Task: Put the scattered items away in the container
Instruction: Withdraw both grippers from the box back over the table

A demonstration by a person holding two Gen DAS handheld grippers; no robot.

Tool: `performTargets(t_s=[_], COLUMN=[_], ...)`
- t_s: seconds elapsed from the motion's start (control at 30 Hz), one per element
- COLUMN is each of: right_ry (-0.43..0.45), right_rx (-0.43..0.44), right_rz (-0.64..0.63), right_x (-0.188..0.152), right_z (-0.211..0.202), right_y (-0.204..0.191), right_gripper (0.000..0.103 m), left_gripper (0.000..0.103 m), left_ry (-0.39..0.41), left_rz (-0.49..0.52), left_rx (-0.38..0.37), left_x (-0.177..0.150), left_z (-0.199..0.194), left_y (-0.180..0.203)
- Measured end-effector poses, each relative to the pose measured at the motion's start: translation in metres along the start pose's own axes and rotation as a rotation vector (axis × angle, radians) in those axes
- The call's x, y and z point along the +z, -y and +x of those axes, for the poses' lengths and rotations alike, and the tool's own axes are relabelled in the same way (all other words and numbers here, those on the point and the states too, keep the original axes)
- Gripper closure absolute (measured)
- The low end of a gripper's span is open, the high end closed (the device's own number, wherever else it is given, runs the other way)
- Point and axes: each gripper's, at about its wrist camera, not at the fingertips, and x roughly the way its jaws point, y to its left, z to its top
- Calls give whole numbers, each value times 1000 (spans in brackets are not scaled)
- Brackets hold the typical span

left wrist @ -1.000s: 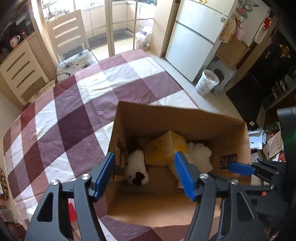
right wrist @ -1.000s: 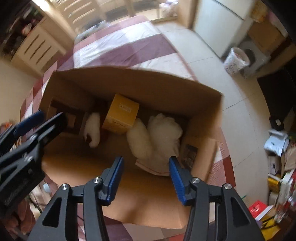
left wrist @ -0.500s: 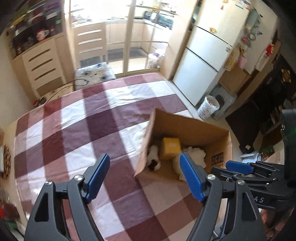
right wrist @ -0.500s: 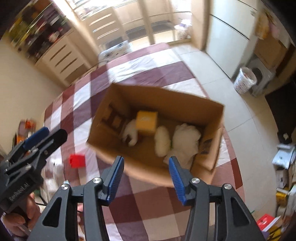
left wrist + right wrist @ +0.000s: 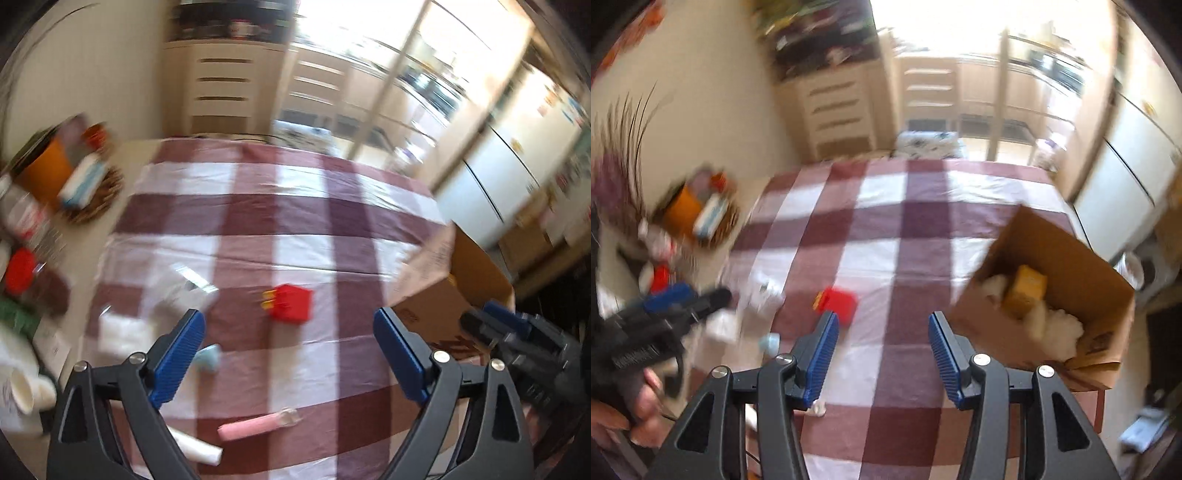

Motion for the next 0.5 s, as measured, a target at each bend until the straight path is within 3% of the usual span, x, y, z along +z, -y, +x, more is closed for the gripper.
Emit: performTargets(t_s=[0.1,0.27,0.37,0.5], right_ry=[-72,-254,-298,-332], right_rx=[-49,-25,-3,135], right_rz=[-92,-96,-83,-23], right_x=[-12,-33,-50,-71], right_z=[18,58,73,84], right_y=[-43,-91,-109,-126], right_gripper=[51,51,51,51], left_gripper=[7,7,7,7], left_ry=[5,-25,-46,-71], left_rz=[-54,-115,-140,-165], left_rx=[52,121,139,147], left_x=[-16,-46,-63,-82], left_z=[-14,-25,-27,-27], left_y=[-39,-95,-121,-148])
